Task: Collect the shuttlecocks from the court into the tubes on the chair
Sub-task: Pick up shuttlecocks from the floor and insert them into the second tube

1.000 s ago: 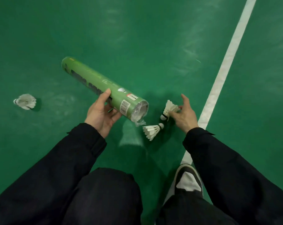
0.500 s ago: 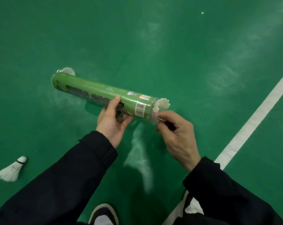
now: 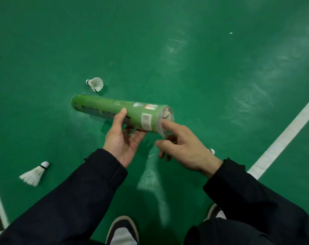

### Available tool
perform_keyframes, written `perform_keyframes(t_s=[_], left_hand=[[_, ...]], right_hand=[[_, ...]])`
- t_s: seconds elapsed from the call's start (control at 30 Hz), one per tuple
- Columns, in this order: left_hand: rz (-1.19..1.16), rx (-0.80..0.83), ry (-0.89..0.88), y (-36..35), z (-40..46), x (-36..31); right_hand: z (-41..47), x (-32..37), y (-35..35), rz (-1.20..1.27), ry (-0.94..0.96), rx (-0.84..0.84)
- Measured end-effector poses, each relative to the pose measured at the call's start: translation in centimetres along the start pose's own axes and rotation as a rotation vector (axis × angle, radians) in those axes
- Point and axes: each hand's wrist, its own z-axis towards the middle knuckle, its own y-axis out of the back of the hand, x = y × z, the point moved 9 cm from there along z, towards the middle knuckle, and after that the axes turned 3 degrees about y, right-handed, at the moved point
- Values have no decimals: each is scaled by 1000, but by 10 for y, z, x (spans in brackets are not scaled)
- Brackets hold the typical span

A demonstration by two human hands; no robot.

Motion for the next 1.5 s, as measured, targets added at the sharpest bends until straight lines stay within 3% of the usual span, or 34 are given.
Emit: perform_keyframes(t_s=[0.1,0.17,0.23,0.3,0.4,0.47,0.57,0.63,0.7,0.8,0.87,0.93,1.03,1.1,1.3,1.4,1.5], left_hand=[[40,20,18,-2,-2,12],[20,10,9,1,1,10],[-31,-10,5,6,4,3],[-66,-40,-15,12,5,-4],[4,-12,-14,9,1,4],[46,-15,-23,9,2,9],[47,-32,-29,15,9,6],[49,-94,-26,25,11,4],[62,-133,-11,33,12,11],[75,-141,37,32,12,27],[52,-135,68,29,12,33],[16,-143,85,29,11,36],[-21,-184,87,35,12,34],[-27,-208,82,37,12,33],[-7,-144,88,25,7,42],[-43,-161,73,28,4,41],[-57,-161,63,30,1,38]], right_hand=[[4,-5,-15,-376,2,63],[3,-1,-17,-301,48,24],[-2,8,-3,-189,184,-161],[-9,11,8,-254,242,-318],[2,-5,-11,-379,86,-128],[5,-12,-21,-321,25,-18],[-13,-14,-2,-143,91,-185],[-34,-41,25,-26,30,-371],[-51,-92,49,-254,-131,-436],[-64,-162,44,-1039,-309,58],[-69,-184,44,-1227,-265,189],[-64,-171,58,-1143,-256,43],[-67,-110,93,-495,-155,-467],[-68,-52,86,-178,64,-593],[-42,-15,21,-600,157,-381],[-42,-3,18,-675,226,-435],[-47,6,23,-589,297,-508]])
